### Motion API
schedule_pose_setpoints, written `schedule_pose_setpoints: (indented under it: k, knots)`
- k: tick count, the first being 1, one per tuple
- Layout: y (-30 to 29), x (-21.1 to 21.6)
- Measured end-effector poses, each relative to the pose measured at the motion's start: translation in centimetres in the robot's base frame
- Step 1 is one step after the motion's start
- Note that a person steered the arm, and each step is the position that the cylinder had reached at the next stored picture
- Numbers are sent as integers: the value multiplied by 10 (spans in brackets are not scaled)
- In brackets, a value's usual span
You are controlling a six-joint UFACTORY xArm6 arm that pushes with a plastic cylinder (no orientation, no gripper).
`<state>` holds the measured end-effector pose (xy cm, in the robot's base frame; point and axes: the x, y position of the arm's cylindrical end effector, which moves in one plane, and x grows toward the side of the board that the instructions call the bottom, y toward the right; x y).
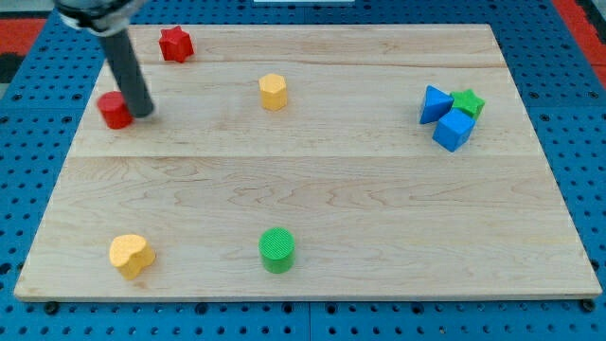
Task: Push the red circle a bit up
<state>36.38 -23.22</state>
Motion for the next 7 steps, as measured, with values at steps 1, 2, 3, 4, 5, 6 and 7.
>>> schedule_pose_setpoints:
  k: [1,2,3,4,5,6,7]
  knots:
    - [-4,-14]
    - [9,-45]
    - [-64,-55]
    - [-73,-50]
    - [-73,-24]
    - [-69,43]
    - [-73,25]
